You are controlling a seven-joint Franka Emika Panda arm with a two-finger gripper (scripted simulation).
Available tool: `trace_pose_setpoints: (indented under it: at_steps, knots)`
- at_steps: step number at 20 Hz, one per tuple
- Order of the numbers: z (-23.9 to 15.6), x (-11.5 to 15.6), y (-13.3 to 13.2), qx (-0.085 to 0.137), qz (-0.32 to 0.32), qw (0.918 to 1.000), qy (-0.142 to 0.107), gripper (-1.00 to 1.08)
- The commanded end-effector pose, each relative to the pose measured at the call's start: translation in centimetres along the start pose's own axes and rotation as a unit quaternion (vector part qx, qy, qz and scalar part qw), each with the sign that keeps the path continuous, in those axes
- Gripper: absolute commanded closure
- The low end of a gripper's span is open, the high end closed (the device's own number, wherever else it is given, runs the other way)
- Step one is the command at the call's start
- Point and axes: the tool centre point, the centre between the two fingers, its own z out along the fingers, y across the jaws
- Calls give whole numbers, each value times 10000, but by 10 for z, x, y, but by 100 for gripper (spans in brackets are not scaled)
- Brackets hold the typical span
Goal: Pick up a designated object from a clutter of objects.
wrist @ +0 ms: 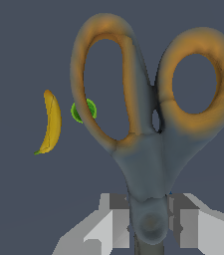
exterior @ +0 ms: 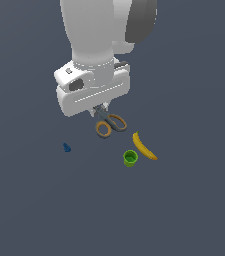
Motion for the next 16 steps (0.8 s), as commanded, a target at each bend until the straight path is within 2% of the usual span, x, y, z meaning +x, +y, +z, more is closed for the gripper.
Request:
trace_pose_setpoints:
  at_steps: [1,8,16]
  knots:
    - [-25,5,2,0,0,10000,0,108]
    - [-79,17,7,2,3,10000,-1,108]
    - [-113,26,11,2,3,10000,-1,108]
